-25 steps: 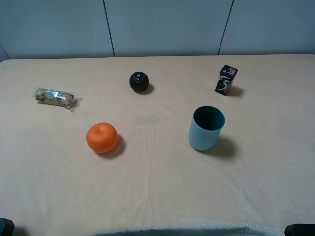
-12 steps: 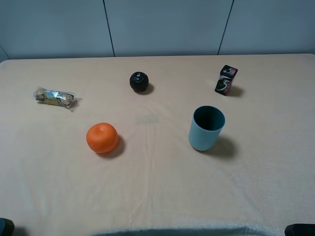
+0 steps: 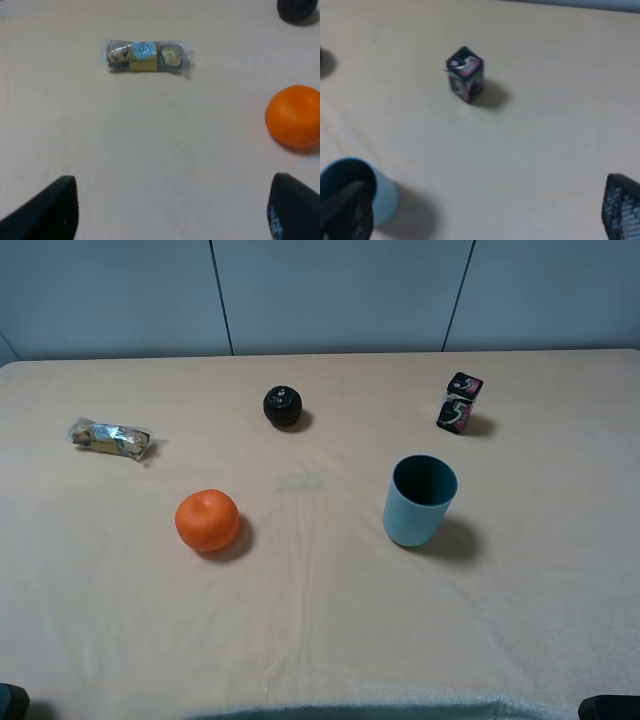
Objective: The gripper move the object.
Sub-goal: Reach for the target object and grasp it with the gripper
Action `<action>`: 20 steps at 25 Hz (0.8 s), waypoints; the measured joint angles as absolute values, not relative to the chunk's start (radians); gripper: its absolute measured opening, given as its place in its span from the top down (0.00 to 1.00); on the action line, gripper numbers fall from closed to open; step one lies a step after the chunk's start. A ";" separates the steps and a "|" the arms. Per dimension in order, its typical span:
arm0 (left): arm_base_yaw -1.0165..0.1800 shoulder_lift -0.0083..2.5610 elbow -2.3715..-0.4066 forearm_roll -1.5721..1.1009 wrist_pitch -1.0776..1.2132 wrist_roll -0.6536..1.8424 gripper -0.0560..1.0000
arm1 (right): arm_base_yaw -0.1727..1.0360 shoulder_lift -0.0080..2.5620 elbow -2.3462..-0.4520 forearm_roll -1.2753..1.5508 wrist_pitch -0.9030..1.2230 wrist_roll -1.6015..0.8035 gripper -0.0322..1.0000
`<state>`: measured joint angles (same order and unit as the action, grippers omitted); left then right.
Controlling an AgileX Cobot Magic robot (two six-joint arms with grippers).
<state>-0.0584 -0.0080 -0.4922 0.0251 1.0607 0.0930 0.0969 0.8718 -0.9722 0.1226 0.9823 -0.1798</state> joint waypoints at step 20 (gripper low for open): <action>-0.058 -0.008 -0.492 0.025 1.061 0.093 0.21 | 0.350 1.430 -1.334 0.061 0.944 -0.259 0.30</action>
<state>-0.0584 -0.0080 -0.4922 0.0251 1.0607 0.0930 0.3496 1.4297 -1.3337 0.0607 0.9436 -0.2593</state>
